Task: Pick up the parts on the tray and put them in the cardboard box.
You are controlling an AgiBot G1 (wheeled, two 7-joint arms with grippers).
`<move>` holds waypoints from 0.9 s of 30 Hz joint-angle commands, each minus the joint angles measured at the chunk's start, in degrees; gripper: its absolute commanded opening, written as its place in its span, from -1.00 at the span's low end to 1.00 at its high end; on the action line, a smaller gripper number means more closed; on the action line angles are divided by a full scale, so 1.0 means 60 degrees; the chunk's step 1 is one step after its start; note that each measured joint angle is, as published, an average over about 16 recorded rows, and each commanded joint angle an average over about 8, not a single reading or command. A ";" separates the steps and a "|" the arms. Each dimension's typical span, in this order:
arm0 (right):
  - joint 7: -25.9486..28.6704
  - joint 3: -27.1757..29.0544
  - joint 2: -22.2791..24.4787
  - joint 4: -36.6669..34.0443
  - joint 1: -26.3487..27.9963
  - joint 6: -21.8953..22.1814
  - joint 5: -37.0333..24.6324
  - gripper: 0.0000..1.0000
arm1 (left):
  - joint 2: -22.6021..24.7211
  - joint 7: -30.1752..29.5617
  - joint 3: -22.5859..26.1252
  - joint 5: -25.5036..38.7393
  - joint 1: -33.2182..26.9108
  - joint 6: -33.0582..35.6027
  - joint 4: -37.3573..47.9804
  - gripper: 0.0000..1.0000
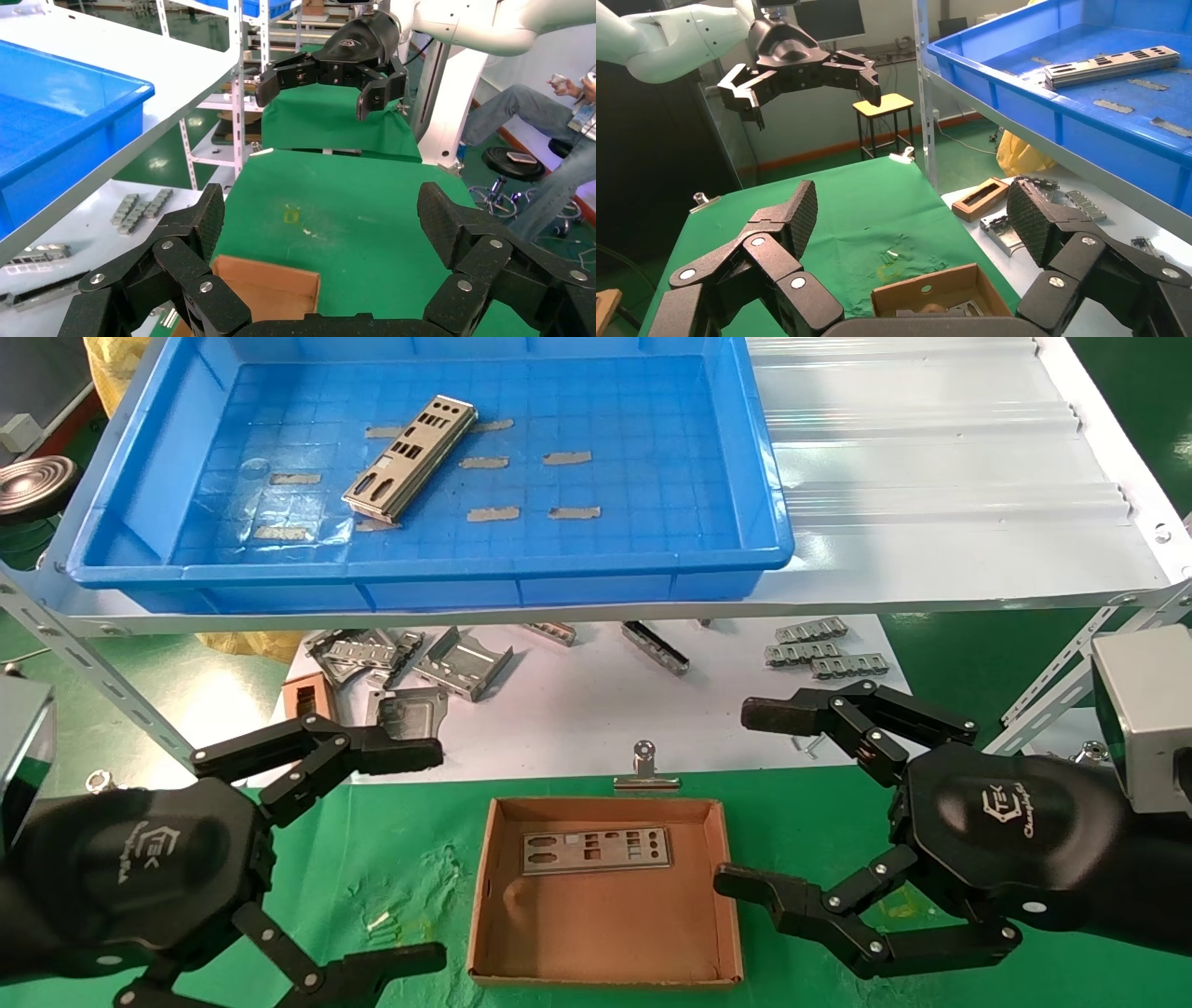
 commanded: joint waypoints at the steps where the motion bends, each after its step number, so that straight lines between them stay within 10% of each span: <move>1: 0.0000 0.0000 0.0000 0.0000 0.0000 0.0000 0.0000 1.00 | 0.0001 0.0001 0.0002 0.0001 -0.0001 -0.0001 0.0002 1.00; 27: 0.0000 0.0000 0.0000 0.0000 0.0000 0.0000 0.0000 1.00 | 0.0012 0.0009 0.0015 0.0011 -0.0009 -0.0008 0.0014 1.00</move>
